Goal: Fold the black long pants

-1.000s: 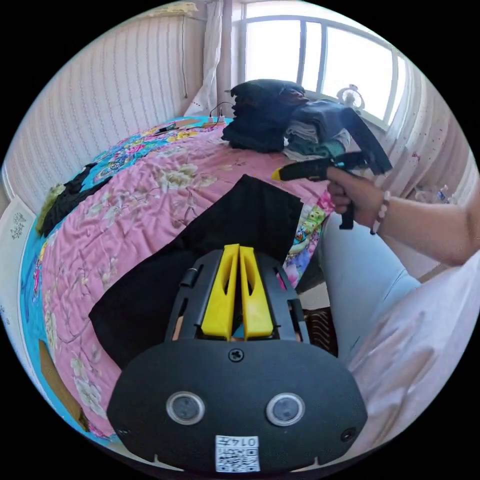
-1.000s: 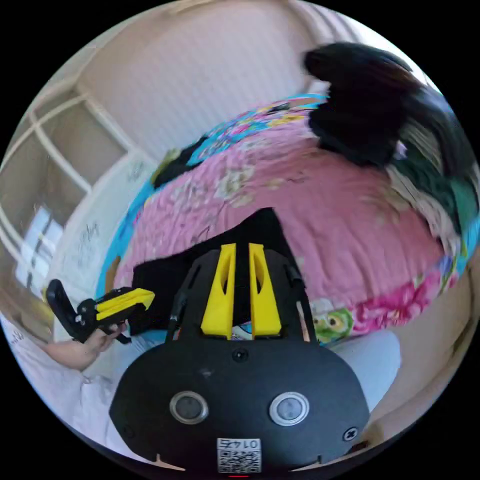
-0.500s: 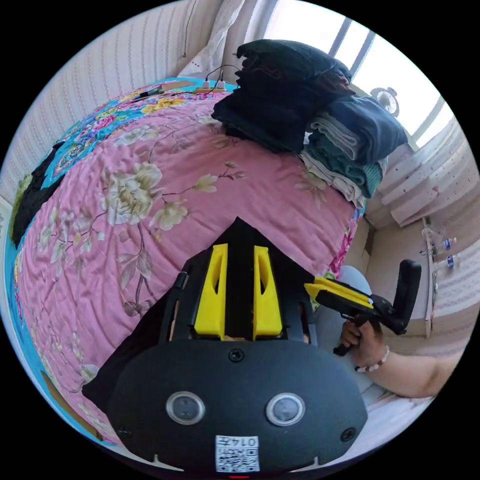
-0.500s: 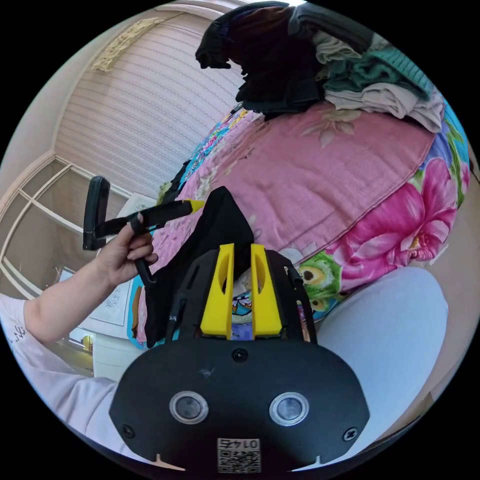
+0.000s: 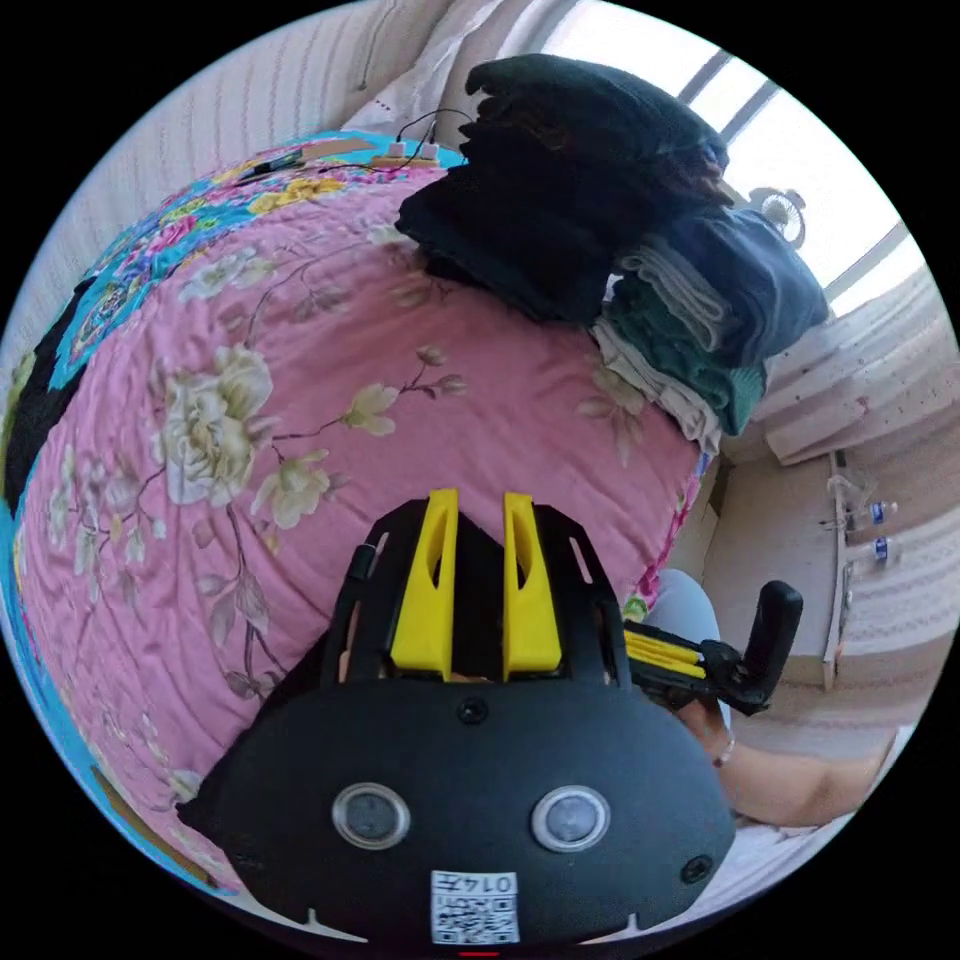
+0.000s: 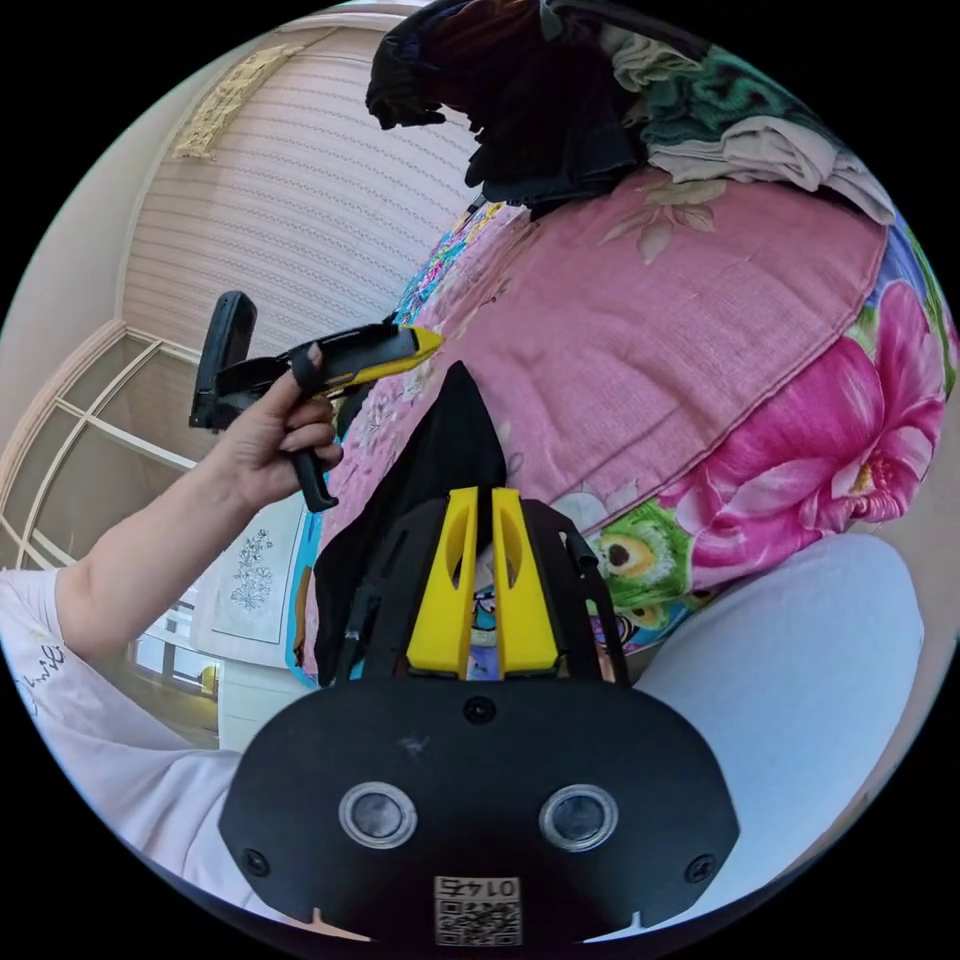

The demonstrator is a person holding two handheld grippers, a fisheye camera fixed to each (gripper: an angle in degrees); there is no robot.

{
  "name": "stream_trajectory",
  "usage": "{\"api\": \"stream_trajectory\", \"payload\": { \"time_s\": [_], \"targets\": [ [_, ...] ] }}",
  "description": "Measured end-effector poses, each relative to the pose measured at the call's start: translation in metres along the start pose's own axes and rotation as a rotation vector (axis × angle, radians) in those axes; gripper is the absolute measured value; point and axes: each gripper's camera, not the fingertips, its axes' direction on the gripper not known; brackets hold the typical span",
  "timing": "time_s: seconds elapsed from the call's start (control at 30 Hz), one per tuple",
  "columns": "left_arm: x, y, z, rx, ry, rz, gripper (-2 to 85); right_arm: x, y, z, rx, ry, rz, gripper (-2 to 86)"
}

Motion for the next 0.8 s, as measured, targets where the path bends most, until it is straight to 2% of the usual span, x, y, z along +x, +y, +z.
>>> {"api": "stream_trajectory", "payload": {
  "time_s": [0.1,0.27,0.43,0.57,0.67,0.73,0.8],
  "targets": [
    [-0.011,0.002,0.031,-0.207,-0.143,-0.03,6.6,-0.004,0.003,0.004,-0.008,-0.012,-0.002,1.5],
    [-0.027,0.025,0.005,-0.165,-0.057,-0.05,-0.1,-0.024,0.01,0.011,-0.016,-0.059,-0.052,1.4],
    [-0.07,0.084,-0.083,0.021,0.057,-0.032,-0.9,-0.098,0.025,0.019,-0.03,-0.211,-0.24,1.5],
    [-0.132,0.202,-0.174,0.204,-0.003,-0.113,-0.9,-0.214,0.053,0.076,-0.19,-0.361,-0.556,2.0],
    [-0.184,0.303,-0.221,0.281,-0.067,-0.299,-0.8,-0.306,0.091,0.149,-0.361,-0.436,-0.763,3.0],
    [-0.213,0.361,-0.24,0.307,-0.121,-0.443,-0.5,-0.354,0.123,0.198,-0.464,-0.431,-0.9,4.0],
    [-0.241,0.432,-0.255,0.299,-0.212,-0.615,0.8,-0.39,0.165,0.263,-0.623,-0.33,-1.019,4.7]
  ]
}}
